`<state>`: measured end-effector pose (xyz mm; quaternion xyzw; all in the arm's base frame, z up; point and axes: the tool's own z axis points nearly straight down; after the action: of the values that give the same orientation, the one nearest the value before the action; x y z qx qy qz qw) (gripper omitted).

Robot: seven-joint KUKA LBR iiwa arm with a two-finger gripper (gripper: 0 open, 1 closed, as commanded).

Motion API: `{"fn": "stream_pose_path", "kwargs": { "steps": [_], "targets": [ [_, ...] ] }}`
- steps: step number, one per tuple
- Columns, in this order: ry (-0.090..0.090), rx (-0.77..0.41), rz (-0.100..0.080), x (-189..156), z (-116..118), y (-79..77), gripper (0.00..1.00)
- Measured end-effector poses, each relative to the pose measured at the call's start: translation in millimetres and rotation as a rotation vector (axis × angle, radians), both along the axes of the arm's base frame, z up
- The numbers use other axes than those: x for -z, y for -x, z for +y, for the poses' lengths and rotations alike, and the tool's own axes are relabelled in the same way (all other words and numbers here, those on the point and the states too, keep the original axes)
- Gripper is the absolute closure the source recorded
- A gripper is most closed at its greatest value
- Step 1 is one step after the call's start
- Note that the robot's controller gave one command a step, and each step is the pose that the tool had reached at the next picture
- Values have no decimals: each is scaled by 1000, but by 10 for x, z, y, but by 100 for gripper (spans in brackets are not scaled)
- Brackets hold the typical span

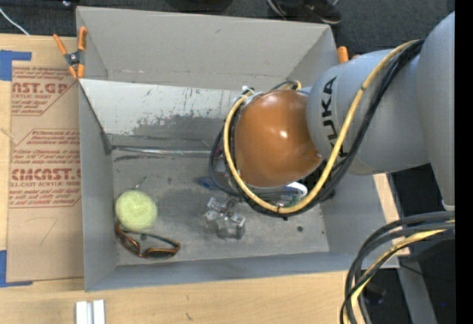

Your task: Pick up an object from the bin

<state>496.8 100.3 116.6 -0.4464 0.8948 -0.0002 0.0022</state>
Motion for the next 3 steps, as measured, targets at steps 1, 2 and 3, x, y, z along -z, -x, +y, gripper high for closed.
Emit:
{"fn": "stream_pose_path", "kwargs": {
  "steps": [1,2,3],
  "targets": [
    [-2,-185,1,346,-376,-94,100],
    [0,-235,3,477,-810,121,100],
    [-5,-364,0,447,-687,-832,100]
  ]
}}
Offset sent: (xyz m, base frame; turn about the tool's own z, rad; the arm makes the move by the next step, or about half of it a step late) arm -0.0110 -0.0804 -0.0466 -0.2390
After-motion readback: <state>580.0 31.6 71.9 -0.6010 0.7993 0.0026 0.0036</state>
